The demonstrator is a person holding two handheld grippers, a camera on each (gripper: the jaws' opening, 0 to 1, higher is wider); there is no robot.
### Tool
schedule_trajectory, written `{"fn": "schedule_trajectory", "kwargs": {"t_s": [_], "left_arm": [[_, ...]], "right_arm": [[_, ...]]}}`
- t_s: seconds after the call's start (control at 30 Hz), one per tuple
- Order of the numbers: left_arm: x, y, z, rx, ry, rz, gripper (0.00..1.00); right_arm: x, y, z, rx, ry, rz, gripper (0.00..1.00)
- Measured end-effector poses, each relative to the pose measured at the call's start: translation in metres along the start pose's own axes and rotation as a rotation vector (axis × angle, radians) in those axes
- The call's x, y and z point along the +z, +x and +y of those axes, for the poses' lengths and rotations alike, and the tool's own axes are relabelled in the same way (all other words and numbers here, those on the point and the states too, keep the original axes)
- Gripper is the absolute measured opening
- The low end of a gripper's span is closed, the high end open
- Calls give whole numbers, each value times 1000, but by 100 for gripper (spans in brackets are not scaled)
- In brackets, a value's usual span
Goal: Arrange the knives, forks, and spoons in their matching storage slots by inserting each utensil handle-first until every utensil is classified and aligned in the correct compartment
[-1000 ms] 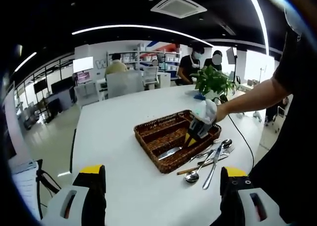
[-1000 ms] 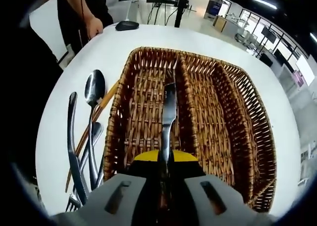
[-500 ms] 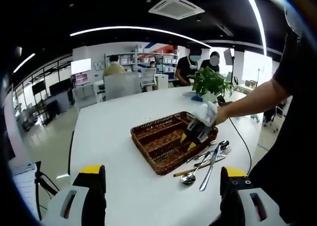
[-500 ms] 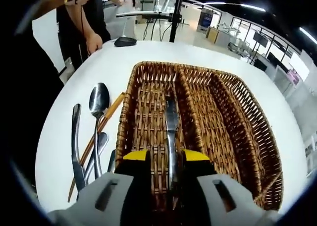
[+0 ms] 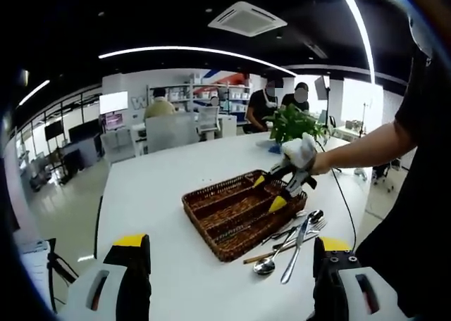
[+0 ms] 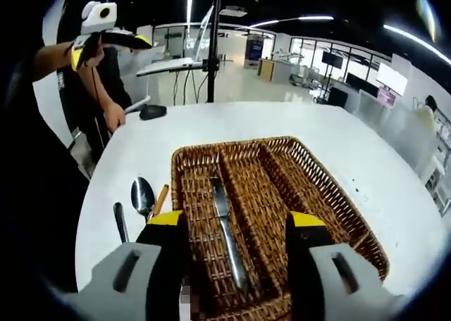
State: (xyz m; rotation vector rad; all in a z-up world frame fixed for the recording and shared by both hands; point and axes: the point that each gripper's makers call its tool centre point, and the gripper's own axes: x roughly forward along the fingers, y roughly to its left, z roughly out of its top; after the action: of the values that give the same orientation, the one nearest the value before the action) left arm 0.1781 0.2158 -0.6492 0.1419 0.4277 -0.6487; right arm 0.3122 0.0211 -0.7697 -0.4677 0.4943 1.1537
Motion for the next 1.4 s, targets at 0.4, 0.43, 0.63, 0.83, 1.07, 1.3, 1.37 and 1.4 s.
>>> {"fn": "schedule_trajectory", "kwargs": {"t_s": [0.4,0.43,0.63,0.83,1.07,1.3,1.37,1.4], "left_arm": [[13,25,-11,-44,-29,-45,100],[15,30,-13,-54,-26,-48,100],[19,47,-16,-88,-46,-67,100],[25,60,-15,-108,-48,-67,100],[24,63,-11,-92,-9,-40,100],[30,57,-3,-67,-2,-65,100],[26,56,-3,-66,-4,-60,100],[24,56,-3,-63,-6,-58,100]], "right_arm": [[39,-58,6,-99,166,-128,86],[38,-67,8,-115,171,-129,89],[29,-96,2,-224,249,-127,99],[11,-129,-2,-321,275,-118,99],[-9,-170,-2,-412,341,-118,99],[-15,-201,4,-505,341,-132,99],[-18,-209,6,-520,355,-137,99],[-19,-211,7,-521,369,-139,99]]}}
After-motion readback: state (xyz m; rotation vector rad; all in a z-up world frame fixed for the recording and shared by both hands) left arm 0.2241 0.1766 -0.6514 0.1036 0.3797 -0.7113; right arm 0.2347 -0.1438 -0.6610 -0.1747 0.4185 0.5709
